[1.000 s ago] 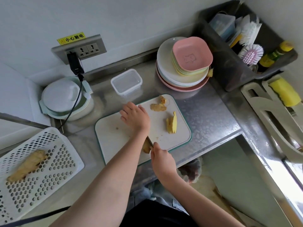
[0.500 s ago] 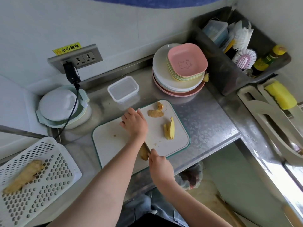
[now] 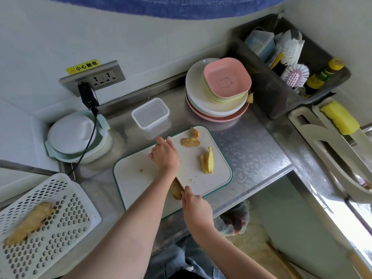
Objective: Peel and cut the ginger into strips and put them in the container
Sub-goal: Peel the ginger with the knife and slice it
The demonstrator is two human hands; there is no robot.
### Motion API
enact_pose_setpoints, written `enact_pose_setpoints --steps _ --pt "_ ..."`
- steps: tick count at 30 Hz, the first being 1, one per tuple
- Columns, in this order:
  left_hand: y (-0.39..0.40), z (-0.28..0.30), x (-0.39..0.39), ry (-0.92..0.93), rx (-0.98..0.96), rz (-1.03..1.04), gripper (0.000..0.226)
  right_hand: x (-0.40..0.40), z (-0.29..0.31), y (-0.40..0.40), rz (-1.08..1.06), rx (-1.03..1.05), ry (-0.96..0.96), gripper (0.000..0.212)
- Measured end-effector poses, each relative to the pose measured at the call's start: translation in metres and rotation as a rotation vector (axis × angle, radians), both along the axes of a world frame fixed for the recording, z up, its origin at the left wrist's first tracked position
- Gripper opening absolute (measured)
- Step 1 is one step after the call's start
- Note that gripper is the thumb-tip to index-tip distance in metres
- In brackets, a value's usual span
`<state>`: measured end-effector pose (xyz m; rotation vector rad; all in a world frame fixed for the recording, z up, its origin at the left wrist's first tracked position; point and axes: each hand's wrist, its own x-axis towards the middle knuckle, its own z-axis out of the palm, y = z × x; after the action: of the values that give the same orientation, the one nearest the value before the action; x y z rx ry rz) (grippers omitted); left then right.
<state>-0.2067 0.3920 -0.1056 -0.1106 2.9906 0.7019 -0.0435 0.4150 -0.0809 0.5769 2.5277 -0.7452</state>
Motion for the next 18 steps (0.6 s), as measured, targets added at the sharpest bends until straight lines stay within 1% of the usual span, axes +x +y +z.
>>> enact_pose_setpoints --steps 9,13,16,18 --pt "-0.0034 0.0034 0.0024 0.008 -0.023 -0.019 0.039 -0.0019 0.0000 -0.0001 0.017 0.013 0.011 0.003" --pt "-0.0055 0.0076 0.0048 -0.027 -0.044 -0.026 0.041 -0.0008 0.0027 0.0006 0.009 0.024 0.015 0.012" --pt "-0.0043 0.0060 0.0029 -0.059 -0.024 0.002 0.042 -0.0004 0.0007 -0.0002 0.016 0.034 0.022 0.006" --pt "-0.0040 0.0040 0.0016 -0.058 -0.015 -0.004 0.042 -0.0011 -0.0007 0.0001 0.008 0.034 0.019 0.007"
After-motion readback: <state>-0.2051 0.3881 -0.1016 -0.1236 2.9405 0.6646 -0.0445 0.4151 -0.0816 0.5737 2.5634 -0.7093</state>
